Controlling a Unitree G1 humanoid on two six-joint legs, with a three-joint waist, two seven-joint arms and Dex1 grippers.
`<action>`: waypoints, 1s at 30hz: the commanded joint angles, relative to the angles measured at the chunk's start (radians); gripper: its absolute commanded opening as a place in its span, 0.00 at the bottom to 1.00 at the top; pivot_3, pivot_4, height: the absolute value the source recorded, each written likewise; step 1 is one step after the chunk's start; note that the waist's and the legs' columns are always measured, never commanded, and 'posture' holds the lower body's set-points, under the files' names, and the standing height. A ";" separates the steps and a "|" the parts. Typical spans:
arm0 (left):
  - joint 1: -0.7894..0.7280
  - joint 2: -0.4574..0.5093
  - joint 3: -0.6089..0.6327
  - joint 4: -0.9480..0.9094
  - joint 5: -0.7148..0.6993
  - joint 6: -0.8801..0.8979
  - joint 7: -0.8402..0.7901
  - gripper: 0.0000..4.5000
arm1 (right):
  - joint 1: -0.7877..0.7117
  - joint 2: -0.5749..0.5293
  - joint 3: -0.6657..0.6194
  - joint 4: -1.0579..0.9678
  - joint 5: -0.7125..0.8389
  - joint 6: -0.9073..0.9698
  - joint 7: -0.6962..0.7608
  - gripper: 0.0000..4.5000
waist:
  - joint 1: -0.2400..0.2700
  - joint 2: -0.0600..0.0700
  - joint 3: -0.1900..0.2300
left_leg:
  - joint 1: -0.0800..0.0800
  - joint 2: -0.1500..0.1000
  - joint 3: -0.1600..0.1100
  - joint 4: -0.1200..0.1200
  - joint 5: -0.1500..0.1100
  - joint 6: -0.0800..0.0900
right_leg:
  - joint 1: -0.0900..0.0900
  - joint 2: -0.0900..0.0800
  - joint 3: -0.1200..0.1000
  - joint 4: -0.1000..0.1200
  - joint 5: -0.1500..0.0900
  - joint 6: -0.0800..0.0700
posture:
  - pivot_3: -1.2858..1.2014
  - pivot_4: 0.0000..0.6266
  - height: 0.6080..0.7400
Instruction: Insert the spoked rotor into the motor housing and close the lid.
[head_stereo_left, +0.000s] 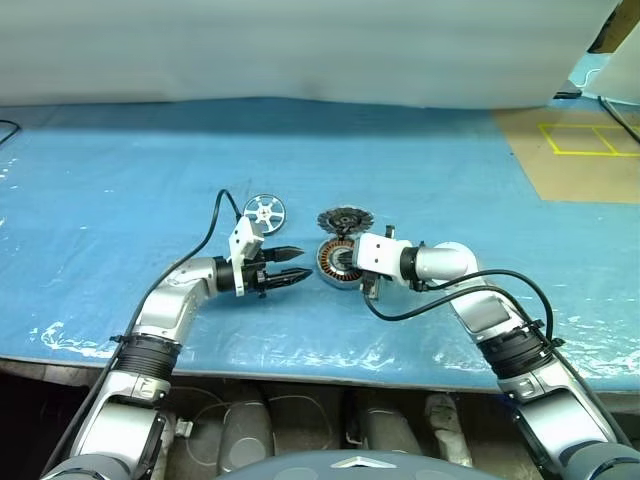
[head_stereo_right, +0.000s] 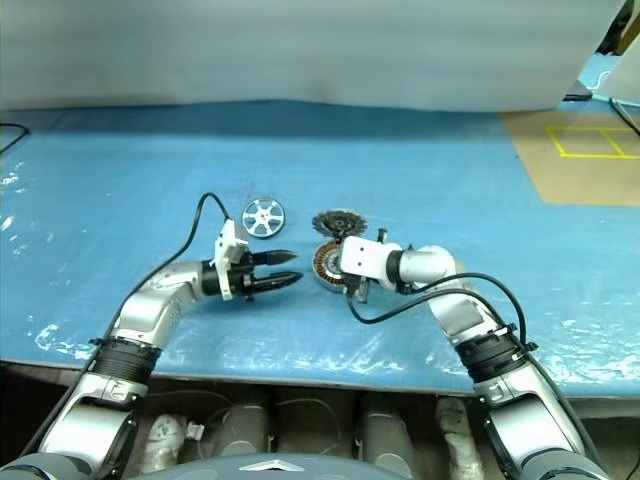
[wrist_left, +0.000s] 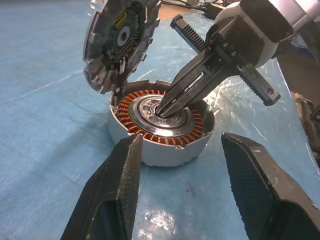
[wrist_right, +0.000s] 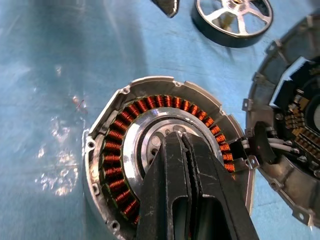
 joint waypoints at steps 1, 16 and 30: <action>-0.010 0.013 0.004 -0.014 -0.002 -0.016 -0.016 0.59 | 0.015 -0.020 -0.027 -0.029 -0.002 0.031 -0.039 0.00 | 0.001 0.000 0.000 | 0.000 0.000 0.000 0.000 0.000 0.000 | 0.000 0.000 0.000 0.000 0.000 0.000 | 0.52 0.24 1.00; -0.004 0.010 -0.002 -0.012 0.002 -0.018 -0.014 0.59 | 0.058 -0.099 0.003 -0.083 -0.025 -0.017 -0.068 0.00 | 0.004 0.001 0.000 | -0.001 0.000 0.000 0.000 0.000 0.000 | 0.000 -0.001 0.000 0.000 -0.001 0.001 | 0.52 0.24 1.00; -0.008 0.012 -0.004 -0.010 0.006 -0.020 -0.015 0.59 | 0.144 -0.010 -0.001 -0.077 0.051 0.332 -0.067 0.00 | 0.004 0.001 0.000 | 0.004 0.000 0.000 -0.001 0.000 0.000 | 0.004 -0.001 0.000 0.000 -0.001 0.002 | 0.52 0.24 1.00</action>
